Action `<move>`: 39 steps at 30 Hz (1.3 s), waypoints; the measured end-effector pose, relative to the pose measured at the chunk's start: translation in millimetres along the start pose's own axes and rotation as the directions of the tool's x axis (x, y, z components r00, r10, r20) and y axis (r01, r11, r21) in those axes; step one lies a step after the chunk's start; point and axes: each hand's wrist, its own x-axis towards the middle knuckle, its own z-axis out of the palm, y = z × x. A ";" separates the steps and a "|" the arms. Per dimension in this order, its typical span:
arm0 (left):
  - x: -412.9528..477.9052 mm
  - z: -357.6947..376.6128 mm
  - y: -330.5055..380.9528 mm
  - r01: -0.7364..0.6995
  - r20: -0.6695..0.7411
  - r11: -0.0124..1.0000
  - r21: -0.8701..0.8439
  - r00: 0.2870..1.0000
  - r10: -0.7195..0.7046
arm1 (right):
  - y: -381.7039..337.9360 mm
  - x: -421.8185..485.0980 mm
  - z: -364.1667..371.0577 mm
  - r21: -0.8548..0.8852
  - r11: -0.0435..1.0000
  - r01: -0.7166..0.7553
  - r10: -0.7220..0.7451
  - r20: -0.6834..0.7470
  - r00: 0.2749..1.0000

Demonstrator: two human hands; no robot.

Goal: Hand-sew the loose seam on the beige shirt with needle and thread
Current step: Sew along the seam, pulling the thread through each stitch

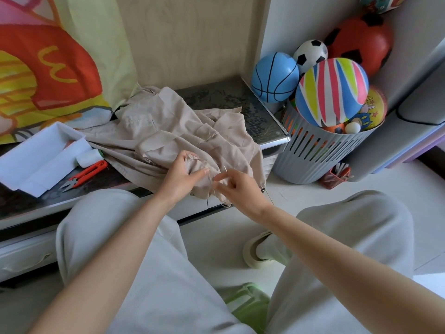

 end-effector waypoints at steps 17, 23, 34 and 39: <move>4.2 -4.4 -2.0 0.023 -0.051 0.998 -0.063 0.998 -0.027 | 31.6 -6.0 -1.1 -0.239 0.963 -0.123 0.151 0.102 0.983; 2.0 -3.1 0.4 0.025 -0.023 0.998 -0.057 0.999 -0.026 | 30.4 -4.2 -7.1 -0.269 0.960 -0.079 0.095 0.045 0.994; -1.4 -6.6 6.4 -0.045 0.106 0.997 0.065 0.994 0.038 | 5.7 23.0 -3.6 0.042 0.998 -0.055 0.052 0.075 0.996; 6.3 -14.6 -1.0 -0.055 -0.003 0.991 0.119 0.998 0.056 | 6.8 25.5 -8.7 -0.080 0.994 -0.067 0.073 0.075 0.995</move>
